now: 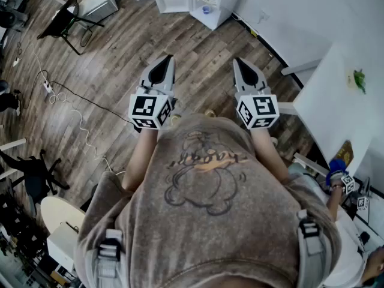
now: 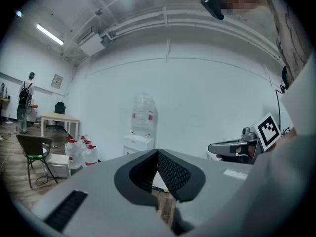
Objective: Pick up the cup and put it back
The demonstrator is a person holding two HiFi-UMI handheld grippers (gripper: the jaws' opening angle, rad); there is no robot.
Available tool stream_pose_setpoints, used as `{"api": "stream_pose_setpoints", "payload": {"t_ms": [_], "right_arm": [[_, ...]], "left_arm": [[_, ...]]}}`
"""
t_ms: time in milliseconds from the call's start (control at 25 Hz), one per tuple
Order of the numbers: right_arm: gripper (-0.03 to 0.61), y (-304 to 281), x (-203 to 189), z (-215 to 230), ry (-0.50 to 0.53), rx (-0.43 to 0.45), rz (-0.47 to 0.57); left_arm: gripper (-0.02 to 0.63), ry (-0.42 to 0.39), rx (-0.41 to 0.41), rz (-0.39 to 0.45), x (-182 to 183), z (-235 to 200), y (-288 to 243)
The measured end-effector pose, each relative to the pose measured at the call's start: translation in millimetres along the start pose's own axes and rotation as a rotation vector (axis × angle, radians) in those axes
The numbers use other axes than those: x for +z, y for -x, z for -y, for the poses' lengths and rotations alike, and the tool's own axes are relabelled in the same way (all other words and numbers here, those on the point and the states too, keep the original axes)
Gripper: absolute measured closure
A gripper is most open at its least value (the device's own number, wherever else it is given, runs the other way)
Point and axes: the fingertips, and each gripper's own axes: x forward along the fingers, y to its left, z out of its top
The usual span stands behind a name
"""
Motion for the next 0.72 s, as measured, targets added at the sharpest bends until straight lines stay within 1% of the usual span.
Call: {"api": "stream_pose_setpoints", "payload": {"t_ms": [240,400,520,720], "right_arm": [[0.580,0.2,-1.3,-0.4,0.010,0.001,0.000],[0.583,-0.8,0.2,-0.3,-0.025,0.033,0.017],[0.581,-1.7,-3.7,8.7,-0.027,0.030,-0.005],[0.578,-0.6,-17.3,29.7,-0.020,0.052,-0.043]], "left_arm": [[0.611,-0.007,0.027,0.002,-2.9,-10.6,5.0],[0.611,0.001,0.030,-0.007,-4.6,-10.6,0.8],[0.611,0.005,0.029,-0.012,-5.4,-6.2,-7.6],[0.611,0.013,0.040,-0.024,-11.9,8.3,-28.3]]}}
